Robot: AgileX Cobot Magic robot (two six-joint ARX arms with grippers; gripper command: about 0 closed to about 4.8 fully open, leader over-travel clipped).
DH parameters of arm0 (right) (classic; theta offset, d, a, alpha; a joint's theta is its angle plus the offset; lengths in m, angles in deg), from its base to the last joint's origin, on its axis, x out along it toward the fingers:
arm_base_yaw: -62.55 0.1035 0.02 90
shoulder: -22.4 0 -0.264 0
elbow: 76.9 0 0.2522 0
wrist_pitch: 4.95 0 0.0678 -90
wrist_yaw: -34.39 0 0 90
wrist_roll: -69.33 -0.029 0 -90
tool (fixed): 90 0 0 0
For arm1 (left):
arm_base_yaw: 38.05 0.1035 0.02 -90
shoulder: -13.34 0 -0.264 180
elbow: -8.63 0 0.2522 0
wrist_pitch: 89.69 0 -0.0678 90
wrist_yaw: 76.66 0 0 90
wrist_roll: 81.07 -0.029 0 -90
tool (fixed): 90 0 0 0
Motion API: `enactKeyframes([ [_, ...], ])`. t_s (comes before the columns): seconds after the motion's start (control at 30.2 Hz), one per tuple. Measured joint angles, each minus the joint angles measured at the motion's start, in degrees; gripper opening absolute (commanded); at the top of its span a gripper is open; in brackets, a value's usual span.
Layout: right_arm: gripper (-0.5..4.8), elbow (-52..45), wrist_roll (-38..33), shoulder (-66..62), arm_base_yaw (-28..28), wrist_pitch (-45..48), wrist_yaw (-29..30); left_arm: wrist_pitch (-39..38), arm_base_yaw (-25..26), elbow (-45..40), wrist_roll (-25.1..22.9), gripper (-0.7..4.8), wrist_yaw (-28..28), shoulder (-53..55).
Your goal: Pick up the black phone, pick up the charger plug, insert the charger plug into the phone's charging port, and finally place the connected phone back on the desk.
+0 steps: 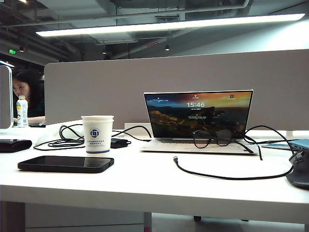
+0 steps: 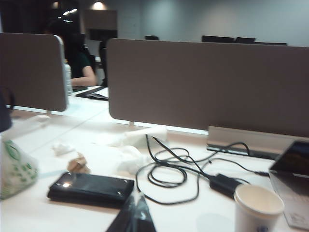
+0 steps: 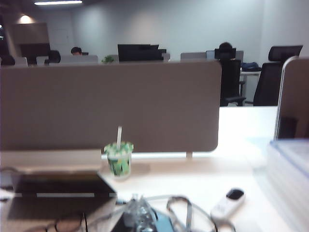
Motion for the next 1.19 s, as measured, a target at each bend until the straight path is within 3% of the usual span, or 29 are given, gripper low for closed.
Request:
enactKeyframes([
  [0.17, -0.06, 10.86, 0.0, -10.78, 0.0, 0.24, 1.03, -0.13, 0.0, 6.71, -0.02, -0.05, 1.42, 7.52],
  [0.46, -0.06, 26.84, 0.0, -29.16, 0.37, -1.51, 12.15, -0.61, -0.02, 19.52, -0.02, -0.05, 0.98, 24.02],
  [0.56, -0.06, 29.79, 0.0, -33.03, 2.91, -1.62, 13.09, -0.7, -0.02, 23.3, -0.04, -0.05, 0.98, 28.87],
  [0.76, -0.06, 33.75, 0.04, -39.08, 11.13, -1.4, 13.33, -3.26, 0.0, 30.25, -2.01, -0.05, -1.03, 38.05],
  [0.96, -0.06, 33.83, 0.07, -43.95, 22.67, -2.16, 13.38, -5.22, -0.02, 36.26, -2.4, -0.05, -9.16, 44.37],
  [1.19, -0.06, 33.97, -0.07, -50.03, 34.86, -5.42, 13.55, -8.2, 0.0, 37.35, -2.4, -0.05, -20.09, 50.9],
])
